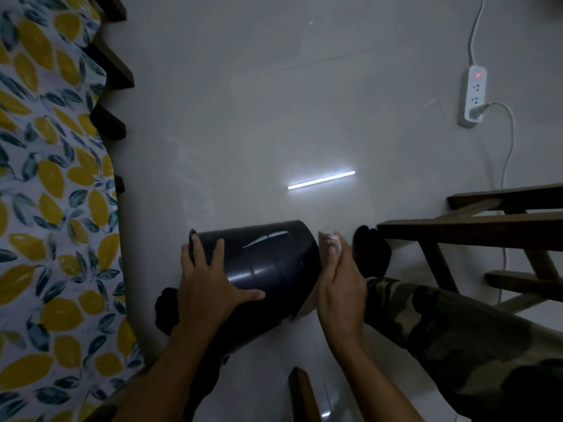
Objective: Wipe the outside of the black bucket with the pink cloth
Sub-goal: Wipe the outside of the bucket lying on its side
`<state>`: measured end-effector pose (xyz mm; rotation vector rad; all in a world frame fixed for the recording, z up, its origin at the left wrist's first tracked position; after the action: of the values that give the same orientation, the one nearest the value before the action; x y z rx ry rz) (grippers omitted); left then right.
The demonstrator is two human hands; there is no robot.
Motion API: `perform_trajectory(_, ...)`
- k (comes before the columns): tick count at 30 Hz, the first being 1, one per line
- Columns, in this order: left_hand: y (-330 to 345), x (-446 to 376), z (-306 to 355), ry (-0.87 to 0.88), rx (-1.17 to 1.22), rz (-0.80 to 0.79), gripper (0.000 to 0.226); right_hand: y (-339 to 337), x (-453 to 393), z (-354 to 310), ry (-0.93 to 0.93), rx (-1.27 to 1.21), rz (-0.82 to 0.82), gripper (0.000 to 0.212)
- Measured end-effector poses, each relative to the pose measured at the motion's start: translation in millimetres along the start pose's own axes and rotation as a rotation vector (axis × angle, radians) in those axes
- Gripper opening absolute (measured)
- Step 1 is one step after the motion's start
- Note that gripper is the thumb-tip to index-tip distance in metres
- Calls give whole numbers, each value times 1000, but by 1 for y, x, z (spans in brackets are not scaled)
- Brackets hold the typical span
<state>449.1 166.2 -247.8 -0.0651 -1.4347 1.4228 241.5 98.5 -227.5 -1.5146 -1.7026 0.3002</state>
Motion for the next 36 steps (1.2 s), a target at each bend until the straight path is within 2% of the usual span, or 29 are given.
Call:
perform_trajectory(3, 1, -3, 2, 10, 3, -2, 146, -18, 18, -24, -65, -26, 0, 67)
perform_trajectory(4, 2, -2, 3, 6, -6, -8, 146, -22, 23, -34, -111, -29, 13, 61)
perform_trajectory(7, 3, 1, 2, 1, -8, 3, 147, -21, 30, -55, -303, -21, 62, 26)
perform_trajectory(9, 4, 4, 2, 5, -12, 21, 146, -4, 21, -57, -322, -28, -20, 23)
perform_trajectory(11, 8, 11, 2, 12, -37, 39, 146, 17, 7, -54, -379, 63, -209, 37)
perform_trajectory(12, 10, 14, 2, 17, -45, 50, 145, 26, -2, -46, -482, 178, -287, 41)
perform_trajectory(14, 12, 19, 0, 39, -78, 79, 144, 45, -22, -20, -719, 564, -366, 48)
perform_trajectory(16, 11, 18, -3, 77, -119, 104, 145, 55, -42, 4, -833, 808, -401, 54)
perform_trajectory(21, 17, 16, -10, 148, -126, 103, 142, 78, -56, 24, -971, 870, -426, 59)
perform_trajectory(24, 25, 23, -13, 156, -117, 105, 141, 96, -54, 19, -1055, 885, -504, 59)
perform_trajectory(27, 29, 26, -14, 117, -89, 110, 150, 117, -52, 2, -1151, 840, -583, 57)
perform_trajectory(31, 24, 19, -16, 102, -122, 116, 153, 135, -60, -14, -1075, 793, -608, 57)
perform_trajectory(36, 13, 14, -11, 128, -163, 88, 149, 123, -88, -10, -681, 833, -491, 59)
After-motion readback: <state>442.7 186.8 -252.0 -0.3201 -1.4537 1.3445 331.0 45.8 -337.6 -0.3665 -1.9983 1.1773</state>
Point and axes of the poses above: each hand's wrist, its own x-axis away from the middle knuckle, its own y-axis out of the palm, z = x × y, the point moved 2 cm from there along -x, towards the middle knuckle, and after that the axes turned 9 degrees about x, right-handed, at the moved point
